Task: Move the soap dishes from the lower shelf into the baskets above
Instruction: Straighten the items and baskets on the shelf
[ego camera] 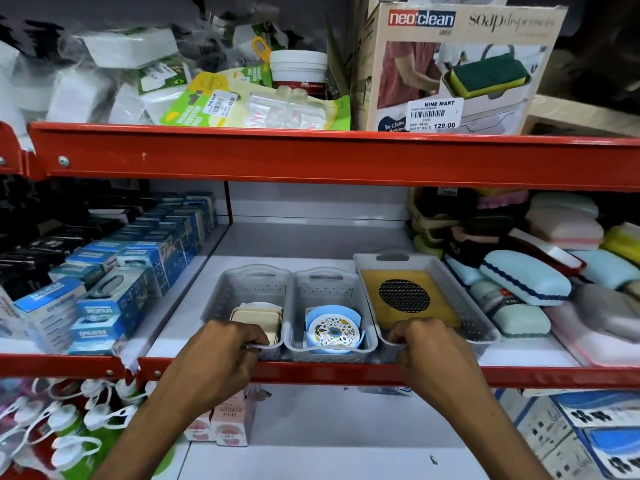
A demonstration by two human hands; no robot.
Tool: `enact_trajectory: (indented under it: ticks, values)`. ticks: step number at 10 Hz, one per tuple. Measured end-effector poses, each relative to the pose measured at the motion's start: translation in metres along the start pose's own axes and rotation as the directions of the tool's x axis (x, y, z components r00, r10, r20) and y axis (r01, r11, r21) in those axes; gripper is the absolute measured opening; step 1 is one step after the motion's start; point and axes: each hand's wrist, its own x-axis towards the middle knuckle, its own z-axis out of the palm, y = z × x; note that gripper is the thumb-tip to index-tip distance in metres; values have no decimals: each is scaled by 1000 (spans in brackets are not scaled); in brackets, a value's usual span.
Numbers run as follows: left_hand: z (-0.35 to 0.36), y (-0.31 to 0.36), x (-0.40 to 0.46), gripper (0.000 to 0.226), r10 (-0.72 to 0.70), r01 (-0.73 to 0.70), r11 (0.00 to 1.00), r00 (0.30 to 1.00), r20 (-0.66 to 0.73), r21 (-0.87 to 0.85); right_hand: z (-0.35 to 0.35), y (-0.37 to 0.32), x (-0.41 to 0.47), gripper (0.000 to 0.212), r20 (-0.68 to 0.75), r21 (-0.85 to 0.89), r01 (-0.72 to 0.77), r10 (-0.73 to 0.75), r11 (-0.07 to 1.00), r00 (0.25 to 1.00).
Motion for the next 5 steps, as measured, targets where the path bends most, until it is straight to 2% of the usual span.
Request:
enact_trajectory:
  ticks: [4, 5]
  values:
    - [0, -2, 1, 33, -13, 12, 1000, 1000, 15, 25, -2, -3, -8, 27, 32, -16, 41, -40, 999, 999]
    - [2, 1, -1, 35, -4, 4, 999, 1000, -9, 48, 0, -3, -10, 27, -2, 0, 39, -39, 999, 999]
